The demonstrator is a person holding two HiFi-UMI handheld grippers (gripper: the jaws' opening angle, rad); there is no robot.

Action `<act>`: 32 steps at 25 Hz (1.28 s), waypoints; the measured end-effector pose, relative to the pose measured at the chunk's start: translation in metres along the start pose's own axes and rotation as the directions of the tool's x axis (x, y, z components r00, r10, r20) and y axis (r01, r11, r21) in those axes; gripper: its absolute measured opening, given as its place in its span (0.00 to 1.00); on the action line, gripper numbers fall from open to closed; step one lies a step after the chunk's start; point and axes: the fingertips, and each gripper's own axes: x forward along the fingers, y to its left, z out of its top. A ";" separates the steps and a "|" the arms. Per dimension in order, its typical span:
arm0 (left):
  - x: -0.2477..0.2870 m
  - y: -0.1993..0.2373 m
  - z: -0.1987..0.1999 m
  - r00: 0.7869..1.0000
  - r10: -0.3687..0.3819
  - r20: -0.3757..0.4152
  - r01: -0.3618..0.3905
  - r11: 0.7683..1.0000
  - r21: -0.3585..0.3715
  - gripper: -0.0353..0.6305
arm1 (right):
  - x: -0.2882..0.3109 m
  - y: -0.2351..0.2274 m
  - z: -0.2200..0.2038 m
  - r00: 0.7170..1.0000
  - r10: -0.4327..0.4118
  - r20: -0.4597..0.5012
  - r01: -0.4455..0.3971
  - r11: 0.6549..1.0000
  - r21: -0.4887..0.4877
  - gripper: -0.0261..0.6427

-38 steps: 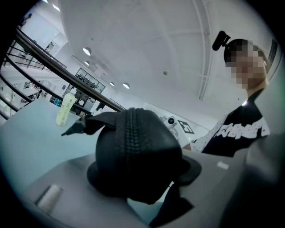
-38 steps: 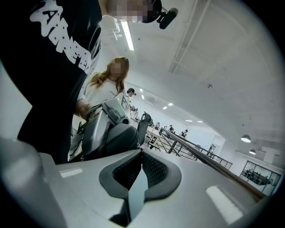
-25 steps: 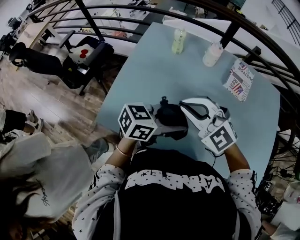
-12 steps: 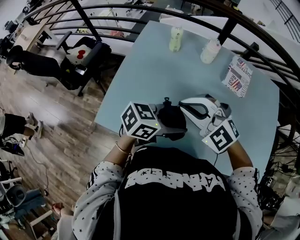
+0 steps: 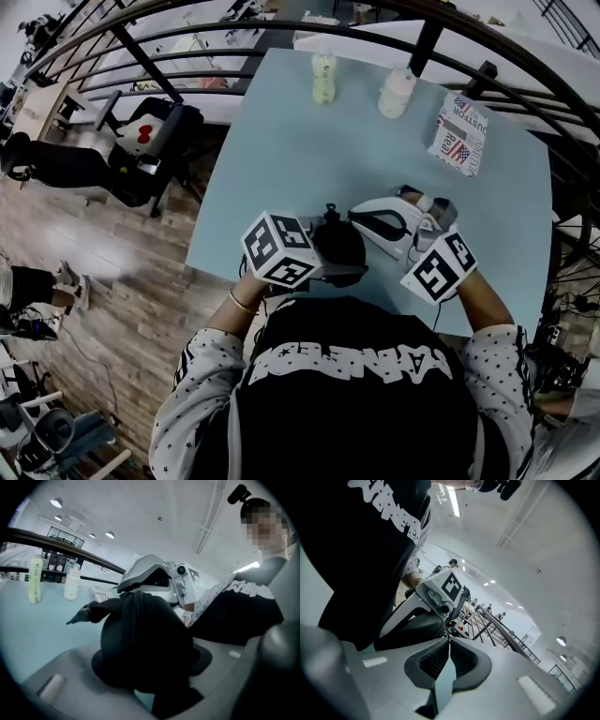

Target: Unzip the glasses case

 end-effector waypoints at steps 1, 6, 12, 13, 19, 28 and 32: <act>0.003 -0.002 -0.002 1.000 -0.009 -0.014 0.009 1.000 0.002 0.05 | -0.002 0.003 -0.001 1.000 0.007 -0.006 -0.007 1.000 0.001 0.06; 0.014 -0.003 -0.007 0.996 -0.037 -0.084 0.041 0.998 0.041 0.05 | -0.009 0.006 -0.008 0.999 0.024 -0.044 -0.025 1.000 -0.019 0.06; 0.029 -0.004 -0.008 0.989 -0.073 -0.130 0.080 0.995 0.051 0.05 | -0.018 0.010 -0.018 0.996 0.038 -0.076 -0.039 0.999 -0.013 0.06; 0.030 -0.003 -0.008 0.988 -0.076 -0.131 0.084 0.995 0.051 0.05 | -0.019 0.010 -0.020 0.996 0.039 -0.081 -0.040 0.999 -0.014 0.06; 0.035 0.000 -0.012 0.987 -0.046 -0.153 0.061 0.994 0.092 0.05 | -0.021 0.013 -0.024 0.995 0.028 -0.094 -0.029 1.000 -0.004 0.08; 0.035 0.007 0.012 1.000 -0.027 -0.003 0.028 0.998 0.063 0.05 | -0.030 -0.011 -0.029 0.987 -0.153 -0.046 0.158 0.972 0.175 0.08; 0.026 0.010 0.031 0.995 -0.015 0.099 0.010 0.999 0.052 0.05 | -0.042 -0.033 -0.035 0.954 -0.296 -0.051 0.298 0.912 0.282 0.05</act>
